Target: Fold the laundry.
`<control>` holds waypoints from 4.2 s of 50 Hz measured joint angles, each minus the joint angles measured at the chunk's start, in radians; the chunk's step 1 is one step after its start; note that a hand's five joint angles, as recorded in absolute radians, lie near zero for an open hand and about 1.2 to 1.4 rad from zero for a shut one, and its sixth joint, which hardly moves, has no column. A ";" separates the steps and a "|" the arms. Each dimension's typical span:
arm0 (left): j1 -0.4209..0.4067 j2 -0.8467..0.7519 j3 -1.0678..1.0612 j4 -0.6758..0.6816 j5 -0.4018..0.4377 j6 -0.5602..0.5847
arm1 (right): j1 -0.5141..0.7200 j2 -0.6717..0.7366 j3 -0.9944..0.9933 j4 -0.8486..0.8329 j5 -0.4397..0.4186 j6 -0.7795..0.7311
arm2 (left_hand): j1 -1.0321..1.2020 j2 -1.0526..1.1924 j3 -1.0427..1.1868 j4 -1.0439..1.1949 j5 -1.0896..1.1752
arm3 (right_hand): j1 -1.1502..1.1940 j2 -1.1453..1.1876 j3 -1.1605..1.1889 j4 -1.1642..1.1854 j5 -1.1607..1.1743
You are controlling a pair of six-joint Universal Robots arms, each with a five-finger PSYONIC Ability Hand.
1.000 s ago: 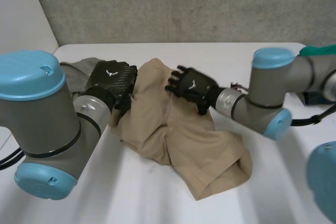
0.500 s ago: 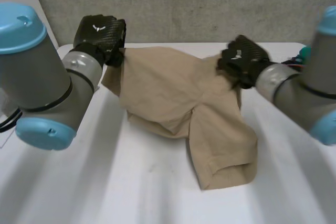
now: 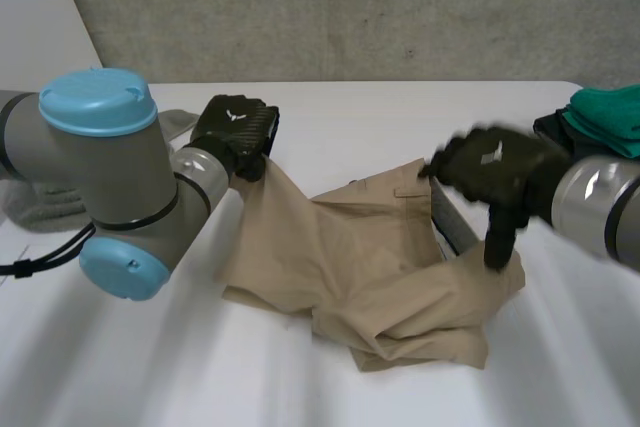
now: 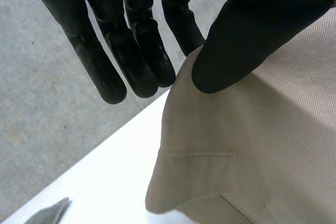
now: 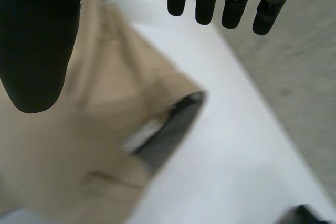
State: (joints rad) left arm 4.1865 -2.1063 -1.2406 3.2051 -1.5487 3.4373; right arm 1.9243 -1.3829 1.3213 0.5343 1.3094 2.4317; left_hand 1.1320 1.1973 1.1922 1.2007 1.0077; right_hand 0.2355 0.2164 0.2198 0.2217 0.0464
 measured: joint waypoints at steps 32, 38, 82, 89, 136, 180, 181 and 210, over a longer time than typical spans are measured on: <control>-0.009 0.162 -0.161 -0.026 -0.002 0.065 | 0.157 0.671 -0.427 -0.355 0.128 0.331 | 0.000 0.001 0.000 0.000 0.000 | 0.288 0.306 0.305 0.303 0.309; -0.003 0.153 -0.143 0.003 0.000 0.093 | 0.168 0.691 -0.414 -0.407 0.142 0.311 | 0.000 0.001 0.000 0.000 0.000 | 0.870 0.931 0.919 0.919 0.909; -0.016 0.664 -0.129 0.307 0.011 0.184 | 0.109 -0.155 -0.314 -0.204 0.150 0.253 | 0.000 0.002 0.002 0.000 0.000 | 0.873 0.959 0.968 0.976 0.938; -0.012 0.376 -0.074 0.334 0.022 0.214 | 0.111 0.129 -0.367 -0.285 0.204 0.278 | 0.000 0.002 0.002 0.000 0.000 | 0.873 0.959 0.968 0.976 0.938; -0.151 0.331 -0.537 0.083 -0.255 0.027 | -0.098 0.306 0.135 -0.443 -0.101 -0.068 | -0.678 -0.743 -0.736 -0.740 -0.719 | 0.281 0.301 0.299 0.300 0.303; -0.087 0.190 -0.372 0.071 -0.233 -0.181 | -0.098 0.448 0.015 -0.700 -0.062 -0.092 | -0.004 -0.004 -0.004 -0.005 -0.014 | 0.851 0.953 0.964 0.973 0.959; -0.086 0.210 -0.373 0.070 -0.233 -0.171 | -0.098 0.431 0.020 -0.692 -0.054 -0.093 | -0.004 -0.004 -0.004 -0.005 -0.014 | 0.856 0.953 0.964 0.973 0.959; -0.181 0.391 -0.444 -0.286 -0.215 0.254 | -0.098 -0.030 0.263 0.127 0.031 -0.280 | 0.000 0.000 0.001 -0.004 0.004 | 0.856 0.953 0.968 0.975 0.969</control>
State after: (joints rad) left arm 4.0060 -1.7153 -1.6842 2.9191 -1.7637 3.6912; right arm 1.8259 -1.4129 1.5847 0.6615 1.3405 2.1520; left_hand 1.1324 1.1975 1.1929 1.1969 1.0117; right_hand 1.0916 1.1699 1.1882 1.1963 1.0153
